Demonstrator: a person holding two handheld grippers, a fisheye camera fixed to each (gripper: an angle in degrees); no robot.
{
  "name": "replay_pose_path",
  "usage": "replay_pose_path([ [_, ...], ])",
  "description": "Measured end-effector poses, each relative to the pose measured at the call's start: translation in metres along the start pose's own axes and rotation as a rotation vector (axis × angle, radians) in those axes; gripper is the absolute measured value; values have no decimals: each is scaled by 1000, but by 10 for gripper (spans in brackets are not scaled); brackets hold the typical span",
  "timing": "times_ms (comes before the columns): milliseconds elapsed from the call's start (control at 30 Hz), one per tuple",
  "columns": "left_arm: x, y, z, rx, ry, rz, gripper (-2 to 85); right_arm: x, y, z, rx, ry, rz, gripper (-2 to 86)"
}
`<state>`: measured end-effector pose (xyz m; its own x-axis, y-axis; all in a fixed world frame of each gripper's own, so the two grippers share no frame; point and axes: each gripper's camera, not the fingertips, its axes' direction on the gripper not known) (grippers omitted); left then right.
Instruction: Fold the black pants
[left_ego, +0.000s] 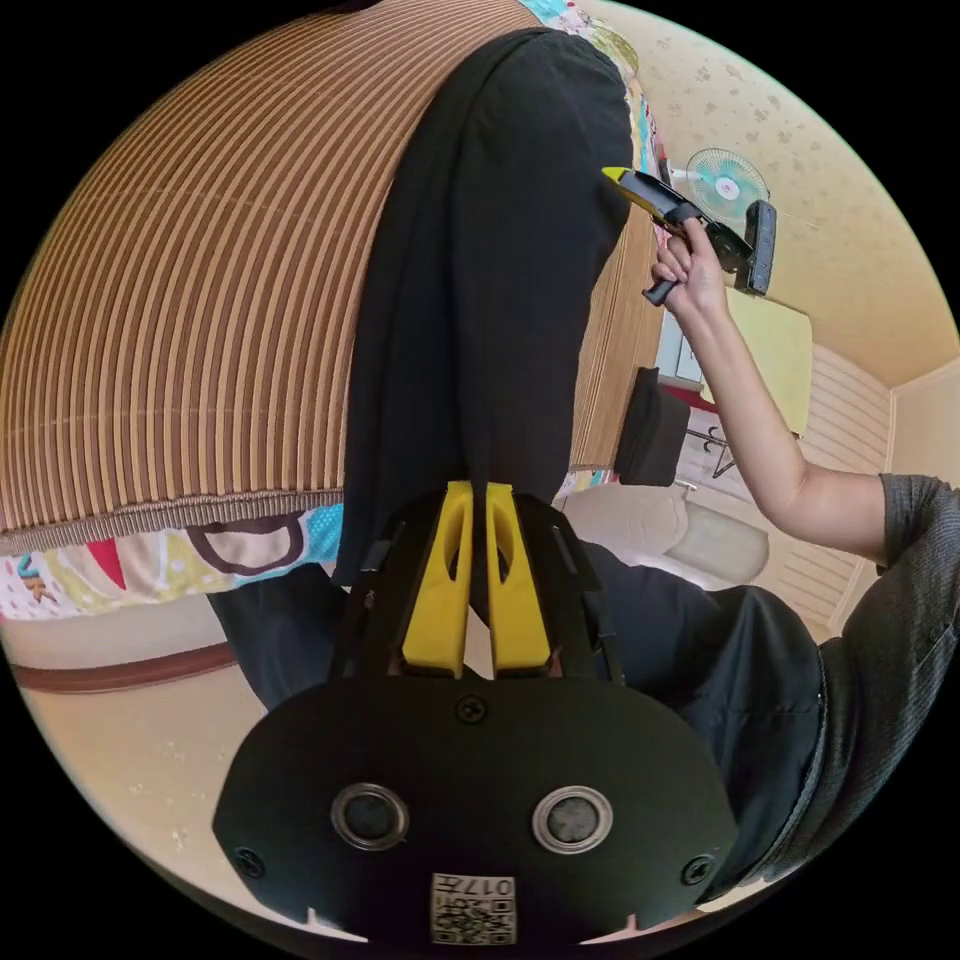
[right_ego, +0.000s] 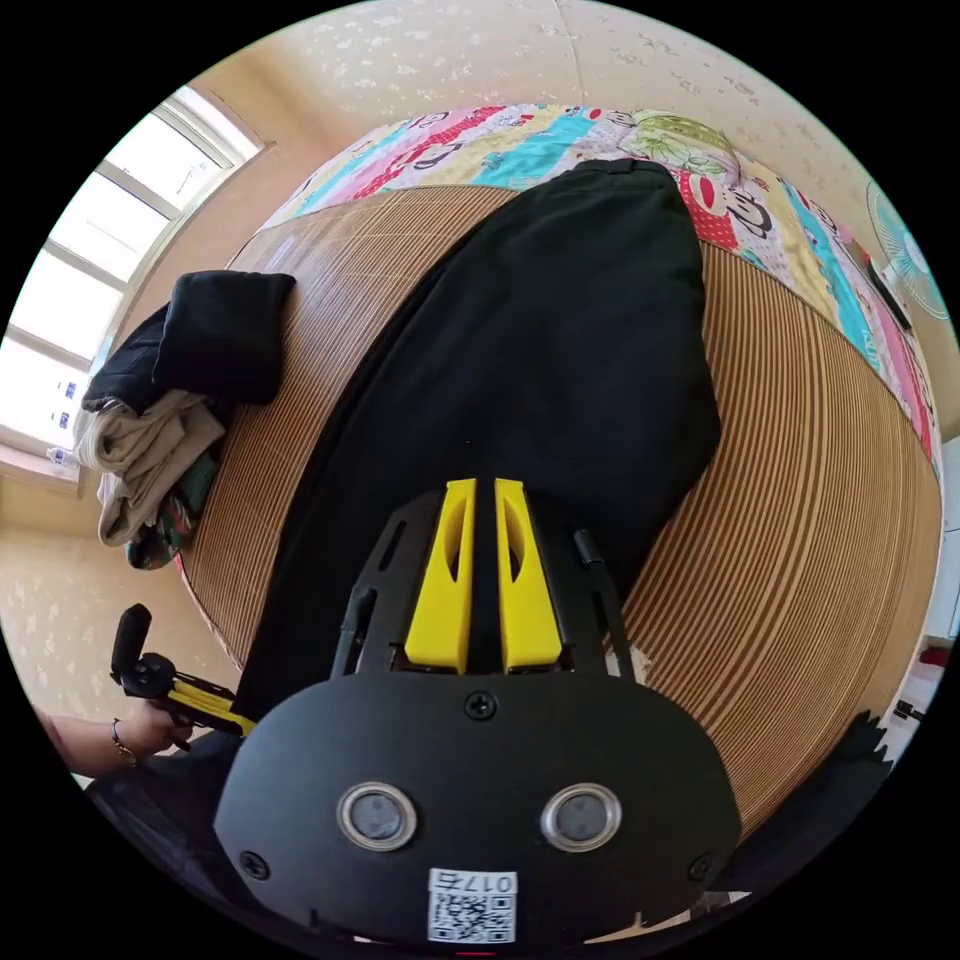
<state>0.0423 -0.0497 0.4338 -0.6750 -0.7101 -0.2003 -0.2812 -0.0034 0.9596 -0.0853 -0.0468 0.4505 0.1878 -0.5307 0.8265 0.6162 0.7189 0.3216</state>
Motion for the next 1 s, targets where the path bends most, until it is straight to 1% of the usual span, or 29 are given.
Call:
replay_pose_path([
  [67,13,4,2,-15,5,28,-7,-16,-32,15,-12,-56,1,90],
  [167,32,13,3,-26,25,61,-7,-45,-84,48,-19,-160,-11,109],
  [200,38,17,2,-25,36,73,-8,-52,-94,56,-32,-160,-11,110],
  [233,43,22,2,-24,51,82,-8,-62,-111,77,-85,-131,4,106],
  [267,45,24,2,-24,60,87,-8,-68,-127,100,-184,-49,53,95],
  [300,47,29,1,-20,83,94,-8,-70,-133,106,-198,-2,75,86],
  [333,49,34,-3,-11,111,86,-8,-72,-139,105,-189,17,93,63],
  [367,51,37,-6,-9,133,84,-8,-70,-142,99,-171,-37,139,34],
  [433,69,48,-17,-6,249,145,-8,-71,-137,76,-88,-79,177,26],
  [467,74,51,-20,-5,261,163,-8,-75,-131,60,-28,-80,173,23],
  [567,87,66,-21,-21,232,188,-8,-83,-119,57,69,-118,128,20],
  [600,83,69,-14,-46,184,165,-7,-83,-118,65,60,-136,113,20],
  [633,75,71,-7,-80,110,115,-7,-78,-117,89,-22,-177,98,19],
  [667,72,72,-5,-87,65,86,-7,-68,-112,107,-113,-218,127,17],
  [700,69,74,-6,-83,-5,53,-6,-63,-107,109,-125,-226,156,18],
  [767,75,72,-8,-93,-29,92,-5,-50,-67,80,9,-215,176,24],
  [800,79,70,-8,-119,-36,120,-4,-47,-52,70,44,-194,184,26],
  [833,81,69,-6,-146,-60,127,-3,-40,-22,55,81,-135,220,37],
  [900,83,68,-3,-178,-85,132,-2,-29,27,39,89,-19,313,57],
  [967,85,66,2,-206,-83,131,0,-15,91,29,34,98,432,78],
  [1000,85,64,6,-220,-71,126,0,-12,104,30,6,104,448,80],
])
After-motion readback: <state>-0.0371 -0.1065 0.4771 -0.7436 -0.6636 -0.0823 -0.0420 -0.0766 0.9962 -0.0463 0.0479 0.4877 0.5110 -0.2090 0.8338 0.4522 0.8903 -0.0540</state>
